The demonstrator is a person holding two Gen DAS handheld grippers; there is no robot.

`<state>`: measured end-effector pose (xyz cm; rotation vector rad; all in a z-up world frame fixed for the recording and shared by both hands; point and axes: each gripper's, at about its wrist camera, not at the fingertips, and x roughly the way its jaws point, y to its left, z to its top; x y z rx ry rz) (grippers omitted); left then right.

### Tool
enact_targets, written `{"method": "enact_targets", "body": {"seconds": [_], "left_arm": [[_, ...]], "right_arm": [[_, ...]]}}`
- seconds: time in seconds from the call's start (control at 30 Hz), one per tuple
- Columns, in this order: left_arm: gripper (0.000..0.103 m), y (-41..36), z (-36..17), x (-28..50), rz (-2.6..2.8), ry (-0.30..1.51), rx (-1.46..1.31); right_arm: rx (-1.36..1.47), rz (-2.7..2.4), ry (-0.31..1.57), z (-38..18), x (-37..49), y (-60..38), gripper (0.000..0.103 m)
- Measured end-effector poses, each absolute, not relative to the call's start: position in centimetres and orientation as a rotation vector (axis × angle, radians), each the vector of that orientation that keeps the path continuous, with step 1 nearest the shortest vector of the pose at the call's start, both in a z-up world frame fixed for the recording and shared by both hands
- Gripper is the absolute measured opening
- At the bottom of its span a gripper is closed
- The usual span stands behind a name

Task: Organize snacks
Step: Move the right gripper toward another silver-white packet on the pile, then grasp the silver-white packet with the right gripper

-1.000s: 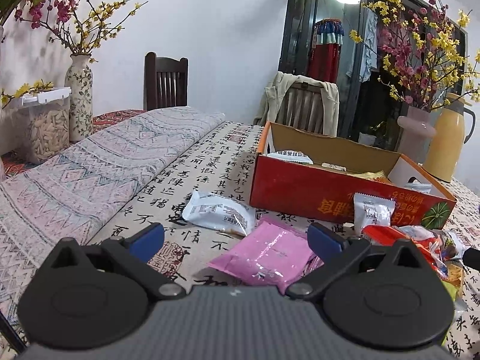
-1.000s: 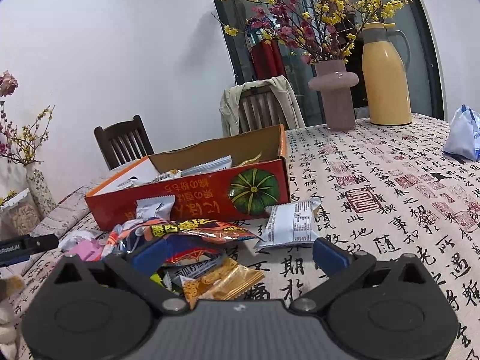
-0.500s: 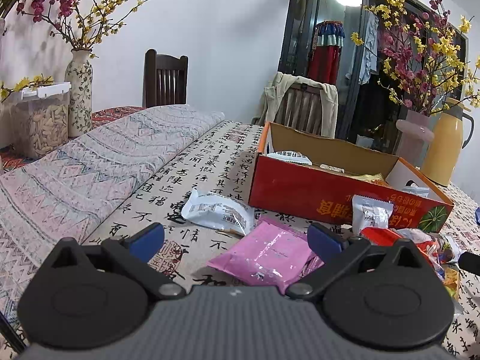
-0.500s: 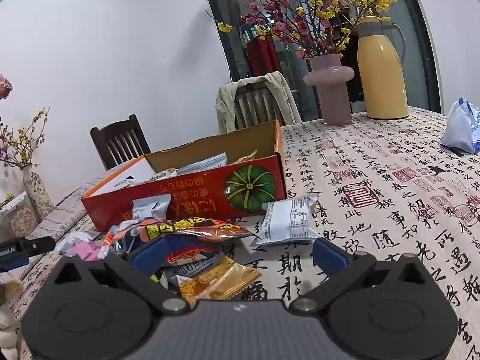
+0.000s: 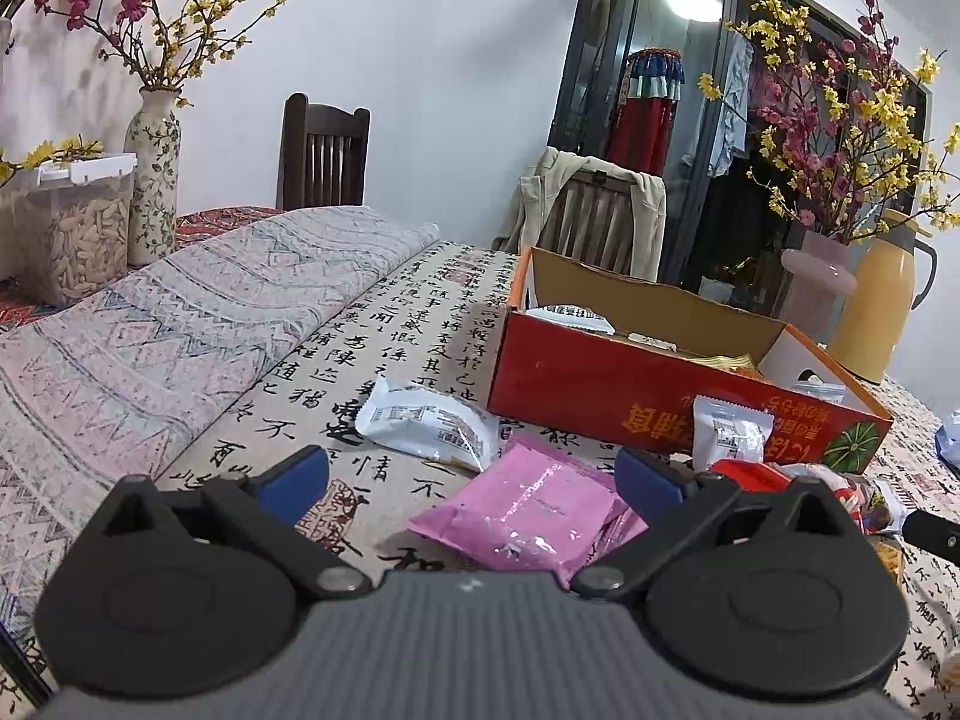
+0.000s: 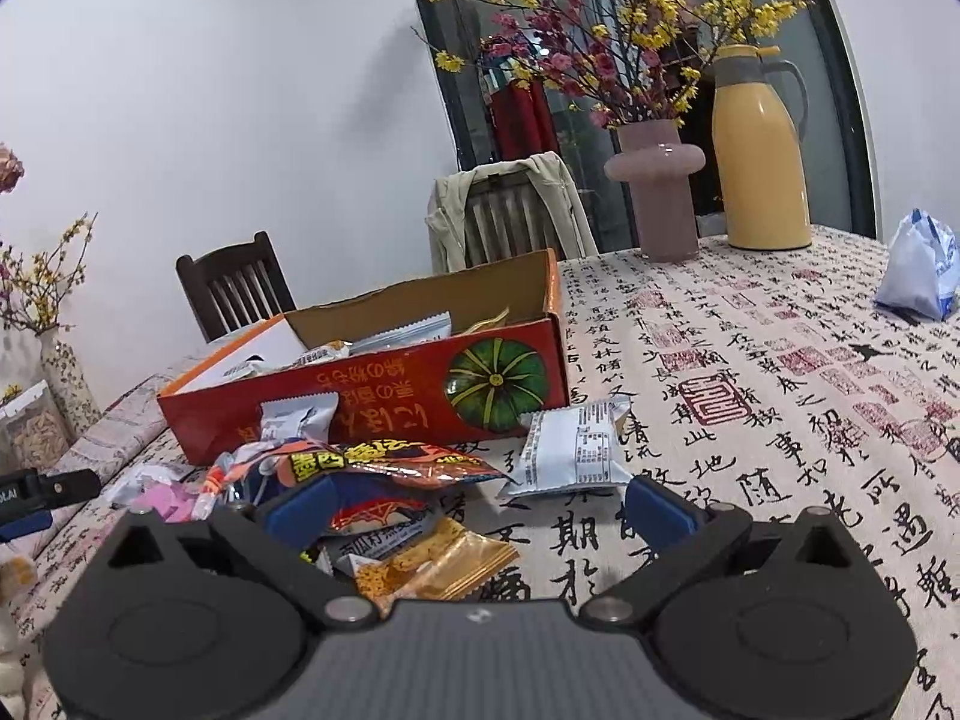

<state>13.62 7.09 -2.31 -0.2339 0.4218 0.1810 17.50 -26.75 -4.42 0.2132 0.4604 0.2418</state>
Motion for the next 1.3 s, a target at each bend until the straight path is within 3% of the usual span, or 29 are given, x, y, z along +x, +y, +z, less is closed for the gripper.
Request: {"method": "enact_targets", "body": {"seconds": [0.8,1.3], "left_arm": [[0.103,7.5,-2.4,13.4,0.161,0.42,-0.263],[0.103,7.7,-2.5,13.3,0.152,0.418,-0.273]], "right_arm": [[0.123,0.162,0.389,-3.4,12.8,-27.5,0.103],[0.072,0.058,0.493,-0.8,18.5,-28.1,0.102]]}}
